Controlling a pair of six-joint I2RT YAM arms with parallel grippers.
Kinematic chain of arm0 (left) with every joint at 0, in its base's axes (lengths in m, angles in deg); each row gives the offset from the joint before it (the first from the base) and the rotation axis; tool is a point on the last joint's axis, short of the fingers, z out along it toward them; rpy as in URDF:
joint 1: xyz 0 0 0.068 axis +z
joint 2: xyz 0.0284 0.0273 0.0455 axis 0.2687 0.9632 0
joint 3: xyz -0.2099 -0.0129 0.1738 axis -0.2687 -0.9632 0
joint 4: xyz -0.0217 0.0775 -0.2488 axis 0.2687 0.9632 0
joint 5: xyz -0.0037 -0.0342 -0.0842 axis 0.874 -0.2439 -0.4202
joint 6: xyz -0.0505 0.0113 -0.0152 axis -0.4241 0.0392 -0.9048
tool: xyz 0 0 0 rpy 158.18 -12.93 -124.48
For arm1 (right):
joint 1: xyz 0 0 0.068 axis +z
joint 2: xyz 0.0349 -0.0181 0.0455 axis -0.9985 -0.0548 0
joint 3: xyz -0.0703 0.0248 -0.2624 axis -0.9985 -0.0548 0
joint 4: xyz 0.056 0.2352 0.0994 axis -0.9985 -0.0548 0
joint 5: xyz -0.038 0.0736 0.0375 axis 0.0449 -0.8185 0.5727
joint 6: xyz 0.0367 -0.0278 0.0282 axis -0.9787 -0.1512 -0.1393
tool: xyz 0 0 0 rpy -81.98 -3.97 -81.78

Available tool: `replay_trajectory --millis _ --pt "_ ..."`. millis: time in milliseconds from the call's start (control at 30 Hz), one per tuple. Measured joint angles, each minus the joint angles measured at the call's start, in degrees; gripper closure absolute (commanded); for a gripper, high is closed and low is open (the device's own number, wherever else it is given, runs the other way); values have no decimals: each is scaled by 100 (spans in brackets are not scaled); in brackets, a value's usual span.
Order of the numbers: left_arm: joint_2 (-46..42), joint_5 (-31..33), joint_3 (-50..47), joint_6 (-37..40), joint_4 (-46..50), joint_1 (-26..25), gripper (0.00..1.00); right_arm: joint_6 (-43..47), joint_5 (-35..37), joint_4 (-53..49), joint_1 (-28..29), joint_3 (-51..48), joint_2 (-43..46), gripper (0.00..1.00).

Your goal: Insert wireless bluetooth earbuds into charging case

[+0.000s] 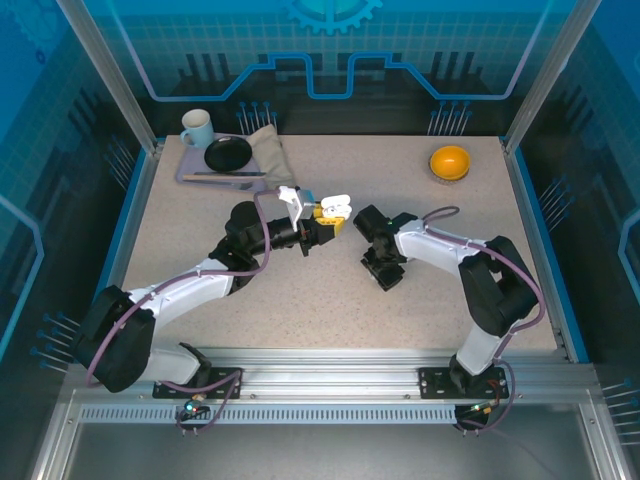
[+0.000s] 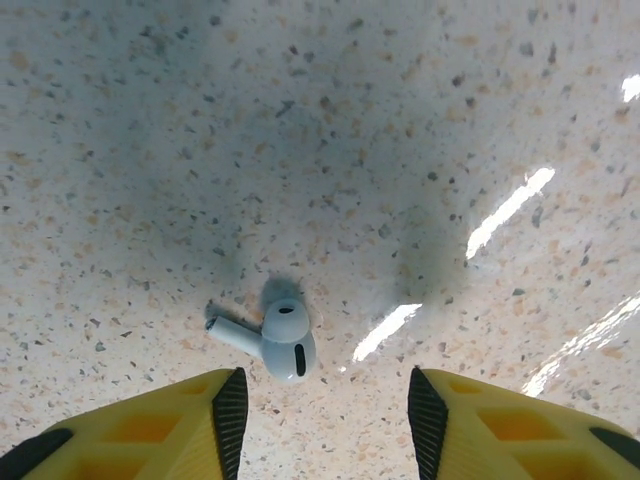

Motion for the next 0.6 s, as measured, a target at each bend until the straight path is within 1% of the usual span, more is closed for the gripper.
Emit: replay_trajectory --millis 133,233,367,467,600 --pt "-24 9 0 2 2 0 100 608 323 -37 -2 166 59 52" --pt "-96 28 0 15 7 0 100 1353 398 24 -94 310 133 53" --pt "-192 72 0 20 9 4 100 2396 101 205 -503 654 61 55" --pt "-219 107 0 20 17 11 100 2966 -166 315 -756 896 -199 56" --pt "-223 133 0 20 31 17 100 3469 -496 402 -815 949 -601 57"
